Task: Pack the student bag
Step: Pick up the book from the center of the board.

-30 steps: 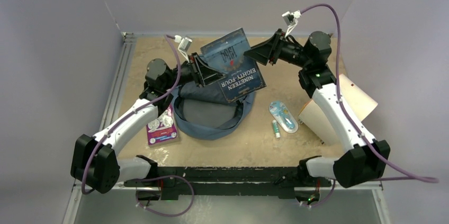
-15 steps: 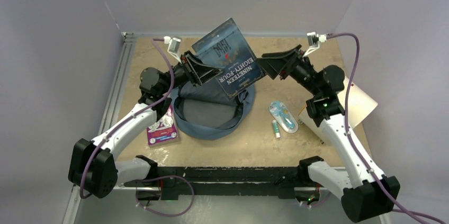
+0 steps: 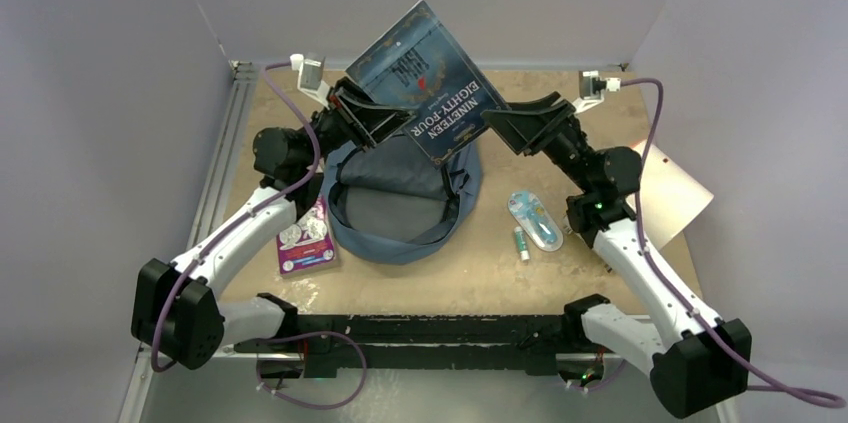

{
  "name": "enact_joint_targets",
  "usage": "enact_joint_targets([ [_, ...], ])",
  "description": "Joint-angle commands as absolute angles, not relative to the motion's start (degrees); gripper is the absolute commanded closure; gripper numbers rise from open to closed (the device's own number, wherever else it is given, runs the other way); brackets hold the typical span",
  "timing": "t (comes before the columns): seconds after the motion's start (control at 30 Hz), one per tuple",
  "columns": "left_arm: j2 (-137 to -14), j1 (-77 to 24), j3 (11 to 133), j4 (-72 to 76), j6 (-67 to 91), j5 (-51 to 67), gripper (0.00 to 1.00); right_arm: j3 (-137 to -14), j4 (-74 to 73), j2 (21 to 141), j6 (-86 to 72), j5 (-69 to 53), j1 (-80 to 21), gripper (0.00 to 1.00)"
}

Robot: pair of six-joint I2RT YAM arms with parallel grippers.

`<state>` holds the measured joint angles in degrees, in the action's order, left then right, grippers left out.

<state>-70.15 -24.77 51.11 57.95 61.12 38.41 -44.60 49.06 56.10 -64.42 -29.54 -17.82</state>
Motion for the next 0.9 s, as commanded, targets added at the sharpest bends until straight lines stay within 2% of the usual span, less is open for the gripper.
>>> enact_joint_targets([
  [0.0, -71.3, -24.8, 57.3, 67.1, 63.6, 36.0, 1.00, -44.8, 58.2, 58.0, -66.8, -30.0, -20.9, 0.10],
  [0.5, -72.1, -24.8, 57.2, 68.1, 64.7, 34.6, 1.00, -45.1, 69.0, 63.7, -69.2, -27.5, -26.4, 0.32],
  [0.73, -71.9, -24.9, 55.9, 68.0, 64.5, 33.9, 1.00, -45.4, 71.5, 65.5, -69.5, -25.8, -28.3, 0.50],
  [0.87, -71.4, -24.8, 55.4, 66.7, 64.2, 33.6, 1.00, -45.5, 71.8, 66.0, -69.2, -25.6, -28.9, 0.64],
])
